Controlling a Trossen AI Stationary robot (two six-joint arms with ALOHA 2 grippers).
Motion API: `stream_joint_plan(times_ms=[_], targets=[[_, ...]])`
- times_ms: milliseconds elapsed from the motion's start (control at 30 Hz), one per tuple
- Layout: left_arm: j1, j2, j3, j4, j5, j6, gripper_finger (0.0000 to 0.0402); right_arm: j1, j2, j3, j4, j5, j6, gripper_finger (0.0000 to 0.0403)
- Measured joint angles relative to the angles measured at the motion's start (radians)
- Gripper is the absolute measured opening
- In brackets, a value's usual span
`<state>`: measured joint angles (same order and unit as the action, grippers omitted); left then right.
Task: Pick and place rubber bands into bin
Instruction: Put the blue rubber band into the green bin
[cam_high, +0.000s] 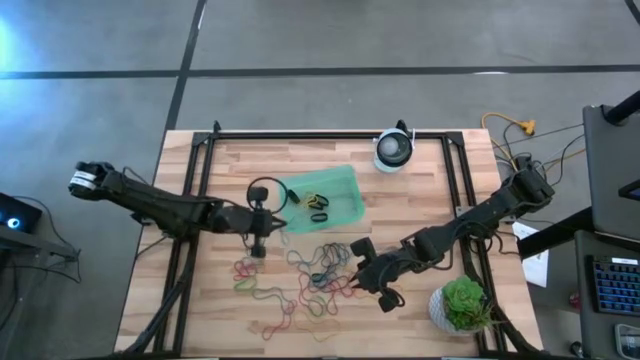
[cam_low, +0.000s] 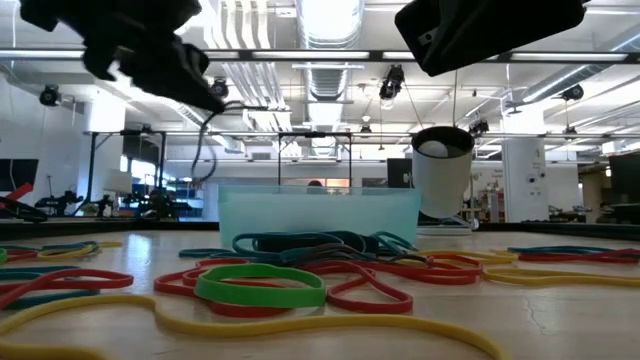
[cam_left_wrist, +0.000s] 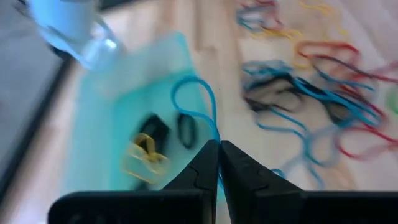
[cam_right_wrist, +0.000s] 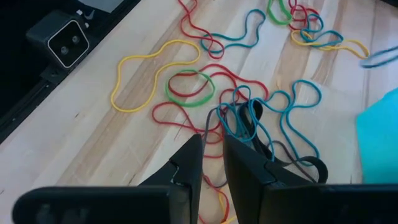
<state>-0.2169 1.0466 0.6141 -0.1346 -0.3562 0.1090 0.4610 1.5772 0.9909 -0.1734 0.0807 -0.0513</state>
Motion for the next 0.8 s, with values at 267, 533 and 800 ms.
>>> stream_joint_plan(times_ms=[267,533,800], targets=[[0.133,0.020,0.019,0.171,-0.040,0.133,0.0000,0.000,0.000,-0.003,0.000,0.000,0.000,0.0059],[0.300,0.116,0.025,0.254,0.056,0.137,0.0000,0.000,0.000,-0.006,-0.002,0.000,0.011,0.0059],[0.361,0.254,0.038,0.294,0.124,0.102,0.0000,0.000,0.000,-0.014,-0.002,0.000,0.018,0.0059]])
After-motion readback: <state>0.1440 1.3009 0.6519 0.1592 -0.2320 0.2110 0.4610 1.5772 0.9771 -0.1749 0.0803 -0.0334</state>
